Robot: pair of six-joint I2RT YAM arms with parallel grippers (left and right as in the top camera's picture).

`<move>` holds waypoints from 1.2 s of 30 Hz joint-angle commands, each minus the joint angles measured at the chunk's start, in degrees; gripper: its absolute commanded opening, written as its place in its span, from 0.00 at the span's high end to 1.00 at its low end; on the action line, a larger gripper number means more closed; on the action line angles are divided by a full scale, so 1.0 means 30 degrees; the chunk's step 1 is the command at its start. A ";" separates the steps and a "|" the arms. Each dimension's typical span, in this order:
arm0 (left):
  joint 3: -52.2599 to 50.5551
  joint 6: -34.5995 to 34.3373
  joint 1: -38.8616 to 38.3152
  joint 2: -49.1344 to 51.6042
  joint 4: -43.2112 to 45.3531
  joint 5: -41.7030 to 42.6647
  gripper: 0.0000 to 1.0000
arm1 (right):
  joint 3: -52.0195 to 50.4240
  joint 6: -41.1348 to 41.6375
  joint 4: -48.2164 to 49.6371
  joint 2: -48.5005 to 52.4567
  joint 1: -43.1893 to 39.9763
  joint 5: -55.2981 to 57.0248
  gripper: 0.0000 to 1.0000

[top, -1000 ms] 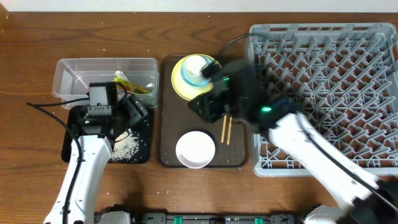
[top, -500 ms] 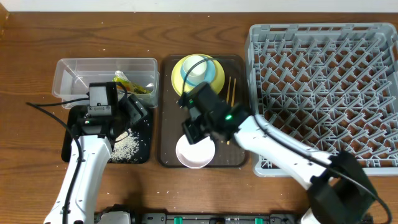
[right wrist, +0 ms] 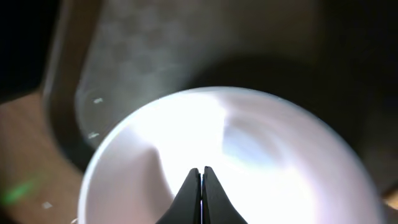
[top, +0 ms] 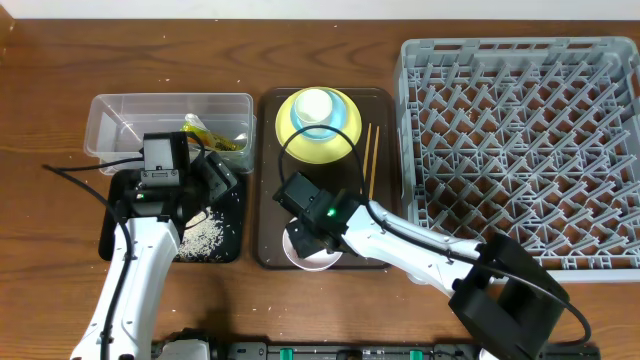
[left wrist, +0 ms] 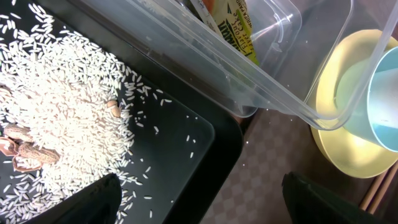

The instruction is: Sort waste into correct bins and load items into the dishwasher rack

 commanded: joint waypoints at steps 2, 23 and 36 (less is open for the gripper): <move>-0.0080 -0.0087 0.0066 -0.0146 -0.0044 0.0109 0.14 | 0.0087 0.0860 0.0452 0.0189 0.0073 0.2011 0.96; -0.0080 -0.0080 0.0066 -0.0146 -0.0044 0.0109 0.14 | 0.0095 0.1770 0.3665 0.1355 0.0015 0.5479 0.94; -0.0080 -0.0080 0.0066 -0.0146 -0.0044 0.0029 0.14 | 0.0707 0.0044 0.4976 -0.0189 -0.0699 0.5428 0.81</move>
